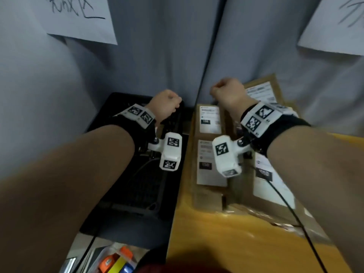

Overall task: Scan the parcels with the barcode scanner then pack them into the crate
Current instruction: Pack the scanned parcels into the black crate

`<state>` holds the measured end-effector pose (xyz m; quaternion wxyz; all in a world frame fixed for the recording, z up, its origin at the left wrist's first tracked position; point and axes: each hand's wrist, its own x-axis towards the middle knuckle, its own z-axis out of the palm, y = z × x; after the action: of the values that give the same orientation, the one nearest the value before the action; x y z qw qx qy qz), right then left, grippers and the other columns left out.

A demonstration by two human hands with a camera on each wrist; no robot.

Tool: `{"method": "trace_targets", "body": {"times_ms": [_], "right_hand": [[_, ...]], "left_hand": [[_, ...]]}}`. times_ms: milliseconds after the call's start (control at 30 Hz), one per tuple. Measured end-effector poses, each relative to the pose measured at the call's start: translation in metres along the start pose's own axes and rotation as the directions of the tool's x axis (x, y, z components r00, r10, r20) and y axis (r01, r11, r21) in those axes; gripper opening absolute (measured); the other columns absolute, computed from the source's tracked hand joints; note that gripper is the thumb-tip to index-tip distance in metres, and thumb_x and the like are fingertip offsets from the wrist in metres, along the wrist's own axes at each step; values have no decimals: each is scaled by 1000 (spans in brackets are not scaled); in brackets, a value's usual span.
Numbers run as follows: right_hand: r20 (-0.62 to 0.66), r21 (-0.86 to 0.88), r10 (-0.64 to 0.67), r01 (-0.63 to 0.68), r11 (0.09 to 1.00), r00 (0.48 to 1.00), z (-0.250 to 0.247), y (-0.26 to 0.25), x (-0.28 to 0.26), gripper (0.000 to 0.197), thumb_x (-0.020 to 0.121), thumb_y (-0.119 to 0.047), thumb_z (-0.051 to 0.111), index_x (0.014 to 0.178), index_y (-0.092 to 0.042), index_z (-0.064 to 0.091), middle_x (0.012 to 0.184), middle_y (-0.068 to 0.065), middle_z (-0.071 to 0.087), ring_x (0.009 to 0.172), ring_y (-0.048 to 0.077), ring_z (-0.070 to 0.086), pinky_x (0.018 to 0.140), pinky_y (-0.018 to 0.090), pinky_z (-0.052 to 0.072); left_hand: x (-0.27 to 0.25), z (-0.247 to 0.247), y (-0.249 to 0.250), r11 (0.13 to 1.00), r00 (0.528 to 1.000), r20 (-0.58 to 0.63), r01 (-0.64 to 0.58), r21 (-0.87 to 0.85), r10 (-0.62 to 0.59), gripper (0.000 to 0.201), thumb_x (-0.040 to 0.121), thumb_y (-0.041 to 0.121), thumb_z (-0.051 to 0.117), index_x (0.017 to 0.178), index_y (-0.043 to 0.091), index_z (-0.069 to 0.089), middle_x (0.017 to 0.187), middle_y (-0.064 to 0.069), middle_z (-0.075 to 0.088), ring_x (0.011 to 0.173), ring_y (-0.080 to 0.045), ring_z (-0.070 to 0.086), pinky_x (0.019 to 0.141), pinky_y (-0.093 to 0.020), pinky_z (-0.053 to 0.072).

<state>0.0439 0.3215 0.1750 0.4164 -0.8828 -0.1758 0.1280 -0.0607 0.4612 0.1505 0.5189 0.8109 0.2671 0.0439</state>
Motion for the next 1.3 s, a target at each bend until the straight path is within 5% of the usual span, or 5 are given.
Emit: {"method": "trace_targets", "body": {"times_ms": [200,333,567,800,1300], "right_hand": [[-82,-34,126,-129,991,989,-98,51,-4,20,88,-19,62,94,0,62,96,11,64,94,26,60,85,33,50],[-44,-14,326,-327,945,944,-134,86,-9,89,61,-54,74,133,-8,49,130,9,58,116,32,56,96,39,48],[241,119,513,-550,827,824,-142,138,-21,42,82,-52,65,105,-19,51,89,4,54,78,21,52,80,40,44],[268,279,499,-562,778,824,-137,143,-18,76,45,-60,77,108,-21,56,108,9,64,99,32,62,92,49,49],[393,268,337,-457,848,856,-42,-26,-39,36,84,-52,61,84,-18,50,85,8,56,79,23,56,91,40,49]], "left_hand": [[-11,71,42,998,1000,6,-13,-69,14,21,99,18,45,79,21,52,85,0,59,79,-12,56,73,-25,46],[-10,105,61,998,1000,3,-4,-58,4,18,98,18,46,81,16,54,88,-4,58,78,-15,53,75,-28,45],[-18,138,59,999,999,24,44,29,-45,17,96,15,44,88,6,56,89,-11,57,72,-17,53,69,-27,41],[-22,139,43,994,994,-21,106,-5,-106,19,96,20,46,92,6,59,94,-8,61,81,-19,56,73,-31,46],[-49,-44,-30,947,945,-236,157,-279,-226,31,100,38,45,117,13,53,102,-7,60,90,-20,59,75,-33,48]]}}
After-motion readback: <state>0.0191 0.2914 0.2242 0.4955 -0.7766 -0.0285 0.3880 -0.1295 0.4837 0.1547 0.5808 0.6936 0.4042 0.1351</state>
